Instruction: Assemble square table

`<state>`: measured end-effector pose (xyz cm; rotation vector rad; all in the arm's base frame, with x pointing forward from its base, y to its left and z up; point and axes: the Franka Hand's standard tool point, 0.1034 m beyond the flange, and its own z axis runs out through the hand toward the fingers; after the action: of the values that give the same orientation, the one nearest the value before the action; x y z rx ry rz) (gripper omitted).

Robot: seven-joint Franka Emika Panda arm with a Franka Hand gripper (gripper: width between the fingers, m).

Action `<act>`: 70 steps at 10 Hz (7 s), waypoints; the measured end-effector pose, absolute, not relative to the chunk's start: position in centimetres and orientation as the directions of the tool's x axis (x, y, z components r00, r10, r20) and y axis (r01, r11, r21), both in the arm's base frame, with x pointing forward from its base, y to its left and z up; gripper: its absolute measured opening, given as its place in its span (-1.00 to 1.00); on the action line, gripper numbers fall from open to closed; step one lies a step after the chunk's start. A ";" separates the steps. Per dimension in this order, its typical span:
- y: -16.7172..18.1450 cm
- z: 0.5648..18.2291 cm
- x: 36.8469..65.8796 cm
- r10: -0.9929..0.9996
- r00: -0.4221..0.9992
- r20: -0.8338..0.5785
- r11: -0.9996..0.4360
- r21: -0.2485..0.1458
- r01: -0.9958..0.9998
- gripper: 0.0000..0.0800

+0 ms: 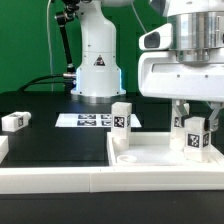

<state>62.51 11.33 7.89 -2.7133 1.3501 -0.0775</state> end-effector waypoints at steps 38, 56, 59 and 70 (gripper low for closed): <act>11.4 8.4 62.7 -0.087 0.996 0.037 -0.995 -0.043 -0.085 0.62; 11.8 8.4 62.6 -0.932 0.361 -0.034 -0.357 -0.089 -0.930 -0.28; 12.1 8.4 62.6 -0.989 0.133 -0.060 -0.128 -0.083 -0.988 -0.28; 11.9 8.3 62.6 -0.996 0.038 -0.079 -0.032 -0.067 -0.997 0.59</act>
Offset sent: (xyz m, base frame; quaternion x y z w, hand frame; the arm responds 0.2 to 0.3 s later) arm -0.0023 0.0001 -0.0029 0.0035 -0.0094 0.2210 0.9752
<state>62.55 11.94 8.28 -2.1858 2.1104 0.0156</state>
